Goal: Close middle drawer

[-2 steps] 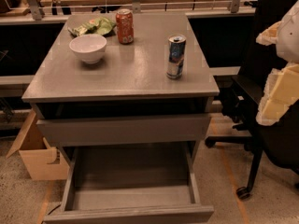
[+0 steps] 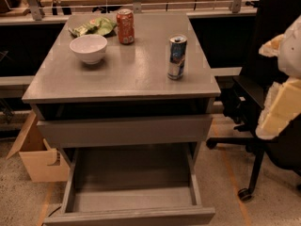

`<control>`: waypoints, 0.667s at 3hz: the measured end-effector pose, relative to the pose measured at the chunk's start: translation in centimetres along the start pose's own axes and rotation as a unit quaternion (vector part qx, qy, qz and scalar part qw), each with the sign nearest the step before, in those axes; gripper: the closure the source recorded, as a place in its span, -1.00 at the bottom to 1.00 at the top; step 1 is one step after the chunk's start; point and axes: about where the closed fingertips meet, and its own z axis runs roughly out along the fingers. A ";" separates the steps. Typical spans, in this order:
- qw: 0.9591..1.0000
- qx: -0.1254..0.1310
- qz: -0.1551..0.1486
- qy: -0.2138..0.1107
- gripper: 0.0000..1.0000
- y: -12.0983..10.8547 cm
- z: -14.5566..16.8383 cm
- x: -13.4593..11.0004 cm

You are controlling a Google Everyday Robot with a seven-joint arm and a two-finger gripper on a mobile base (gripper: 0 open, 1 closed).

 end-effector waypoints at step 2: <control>0.997 -0.058 0.057 0.008 -1.00 5.4 9.1 1.9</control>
Offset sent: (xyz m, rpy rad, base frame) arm -0.0281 0.0184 -0.1684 0.0778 0.2115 -0.1414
